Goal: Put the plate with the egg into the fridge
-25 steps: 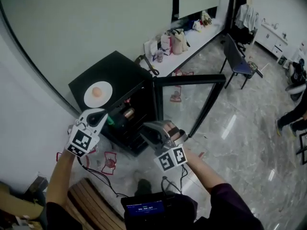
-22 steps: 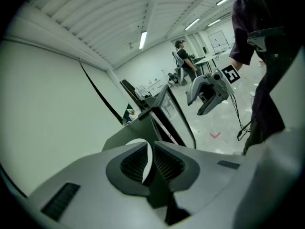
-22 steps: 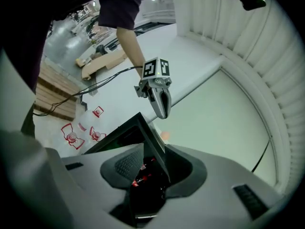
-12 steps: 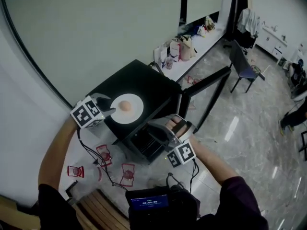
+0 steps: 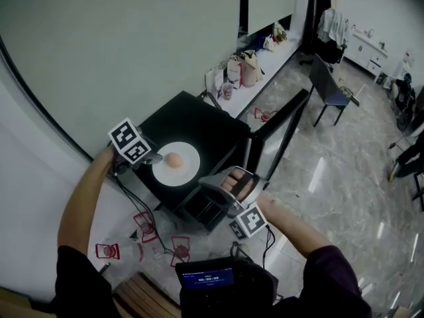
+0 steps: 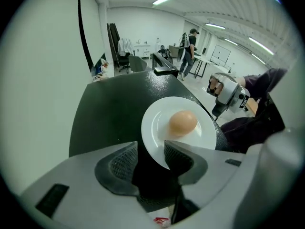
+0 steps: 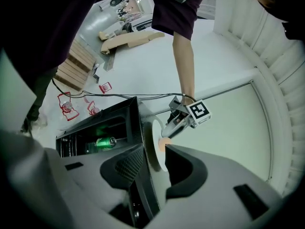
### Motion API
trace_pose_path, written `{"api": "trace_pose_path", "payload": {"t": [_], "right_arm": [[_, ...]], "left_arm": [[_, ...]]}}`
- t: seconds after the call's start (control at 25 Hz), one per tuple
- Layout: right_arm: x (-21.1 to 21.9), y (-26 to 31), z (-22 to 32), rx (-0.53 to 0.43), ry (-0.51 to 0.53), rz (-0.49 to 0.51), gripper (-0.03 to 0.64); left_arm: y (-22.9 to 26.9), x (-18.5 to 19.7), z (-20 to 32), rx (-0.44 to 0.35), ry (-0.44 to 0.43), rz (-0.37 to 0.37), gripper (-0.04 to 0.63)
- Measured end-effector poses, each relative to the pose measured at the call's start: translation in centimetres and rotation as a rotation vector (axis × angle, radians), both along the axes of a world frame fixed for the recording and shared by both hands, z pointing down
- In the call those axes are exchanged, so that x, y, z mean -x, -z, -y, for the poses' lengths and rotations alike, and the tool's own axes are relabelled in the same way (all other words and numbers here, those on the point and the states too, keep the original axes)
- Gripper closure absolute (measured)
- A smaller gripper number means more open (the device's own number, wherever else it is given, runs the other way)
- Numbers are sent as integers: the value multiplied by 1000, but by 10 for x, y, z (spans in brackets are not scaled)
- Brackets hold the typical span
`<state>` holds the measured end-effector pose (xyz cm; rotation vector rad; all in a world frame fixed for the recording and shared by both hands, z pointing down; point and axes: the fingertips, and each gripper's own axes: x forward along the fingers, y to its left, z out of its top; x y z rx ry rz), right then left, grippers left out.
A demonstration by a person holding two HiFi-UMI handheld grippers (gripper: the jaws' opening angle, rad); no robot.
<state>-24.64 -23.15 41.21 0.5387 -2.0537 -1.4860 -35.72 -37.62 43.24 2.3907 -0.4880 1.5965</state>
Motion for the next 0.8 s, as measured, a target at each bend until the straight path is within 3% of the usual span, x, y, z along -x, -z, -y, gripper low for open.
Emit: {"api": "trace_pose_path", "payload": {"t": [0.16,0.6,0.8], "right_arm": [[-5,-6,3,-4,-6,-14,471],[-11,-23,5,-64,1,-69,473],[-15,-30,-2,-131,28,-98,582]], "left_arm": [[-4,-8,-3,59,-14,-4,446],[-6,-51,-36,67,-116,-10,446],[-7,-63,-45,54,-108,-14,446]]}}
